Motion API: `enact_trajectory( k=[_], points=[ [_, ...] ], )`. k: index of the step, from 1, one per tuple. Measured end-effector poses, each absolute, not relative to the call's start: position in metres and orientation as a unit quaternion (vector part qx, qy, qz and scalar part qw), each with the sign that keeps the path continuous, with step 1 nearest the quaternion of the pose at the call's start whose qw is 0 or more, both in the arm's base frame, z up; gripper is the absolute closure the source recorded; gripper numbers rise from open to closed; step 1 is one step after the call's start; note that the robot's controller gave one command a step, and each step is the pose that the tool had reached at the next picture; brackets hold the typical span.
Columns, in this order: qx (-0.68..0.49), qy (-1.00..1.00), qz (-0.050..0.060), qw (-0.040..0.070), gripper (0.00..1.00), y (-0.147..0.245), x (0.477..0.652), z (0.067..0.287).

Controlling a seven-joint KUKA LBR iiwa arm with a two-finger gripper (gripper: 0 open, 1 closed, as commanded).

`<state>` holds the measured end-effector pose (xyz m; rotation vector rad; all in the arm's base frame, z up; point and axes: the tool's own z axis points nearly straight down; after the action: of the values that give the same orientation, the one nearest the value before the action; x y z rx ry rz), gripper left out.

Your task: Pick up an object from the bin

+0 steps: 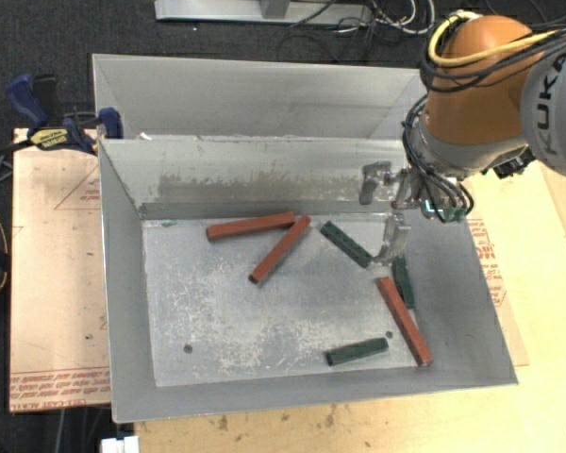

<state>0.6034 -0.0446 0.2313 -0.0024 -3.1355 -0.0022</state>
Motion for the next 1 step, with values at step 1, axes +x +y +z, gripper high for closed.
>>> enact_trajectory(
  k=[1],
  points=[
    [0.0, -1.0, 0.0, -0.001, 0.0, -0.0445, 0.6048, 0.2358]
  ],
)
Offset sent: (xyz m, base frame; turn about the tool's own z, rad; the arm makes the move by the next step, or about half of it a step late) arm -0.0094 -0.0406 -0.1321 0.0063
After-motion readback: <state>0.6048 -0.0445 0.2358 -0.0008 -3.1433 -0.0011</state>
